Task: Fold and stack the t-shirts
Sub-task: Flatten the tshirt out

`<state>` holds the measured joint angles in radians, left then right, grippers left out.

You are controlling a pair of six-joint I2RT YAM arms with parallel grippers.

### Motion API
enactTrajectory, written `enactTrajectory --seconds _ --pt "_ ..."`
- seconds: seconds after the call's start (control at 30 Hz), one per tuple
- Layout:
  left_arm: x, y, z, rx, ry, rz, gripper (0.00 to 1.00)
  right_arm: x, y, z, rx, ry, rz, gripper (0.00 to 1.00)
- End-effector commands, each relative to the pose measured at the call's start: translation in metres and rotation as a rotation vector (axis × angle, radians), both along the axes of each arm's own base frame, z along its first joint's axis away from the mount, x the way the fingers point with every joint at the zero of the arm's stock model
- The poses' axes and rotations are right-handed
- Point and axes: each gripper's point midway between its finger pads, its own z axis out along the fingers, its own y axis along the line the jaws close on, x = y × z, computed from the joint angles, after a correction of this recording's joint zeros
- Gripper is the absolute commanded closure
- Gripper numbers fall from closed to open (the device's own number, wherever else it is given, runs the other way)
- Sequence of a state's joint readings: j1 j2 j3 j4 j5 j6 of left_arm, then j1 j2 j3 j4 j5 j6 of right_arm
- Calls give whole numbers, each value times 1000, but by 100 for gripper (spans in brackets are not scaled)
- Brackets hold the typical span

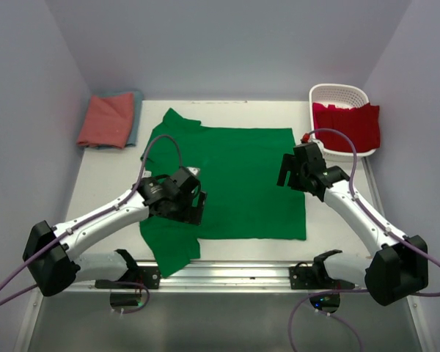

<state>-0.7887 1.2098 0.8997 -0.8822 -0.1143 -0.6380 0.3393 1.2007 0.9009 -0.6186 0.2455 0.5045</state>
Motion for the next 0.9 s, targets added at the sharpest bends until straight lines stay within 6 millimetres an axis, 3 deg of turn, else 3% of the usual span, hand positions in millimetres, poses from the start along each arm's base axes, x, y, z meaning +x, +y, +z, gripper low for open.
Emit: enactTrajectory --seconds 0.0,0.13,0.2,0.3,0.4,0.63,0.8,0.87 --pt "-16 3 15 89 54 -53 8 -3 9 12 35 -19 17 16" --pt "-38 8 3 126 159 -171 20 -7 6 10 22 -16 20 16" --pt "-47 25 -2 196 192 -181 23 -8 4 9 14 -15 19 16" --pt "-61 33 -2 230 245 -190 33 -10 2 7 8 -12 17 16" --pt "-80 29 -3 217 292 -229 36 -11 0 7 0 -16 14 16" --pt "-134 33 -37 292 451 -374 37 -15 -23 -3 -104 38 -93 13" --pt "-154 27 -49 317 494 -466 36 -22 -27 -23 -111 113 -175 12" --pt "-157 35 -57 362 509 -484 36 -24 -21 -30 -71 117 -171 12"
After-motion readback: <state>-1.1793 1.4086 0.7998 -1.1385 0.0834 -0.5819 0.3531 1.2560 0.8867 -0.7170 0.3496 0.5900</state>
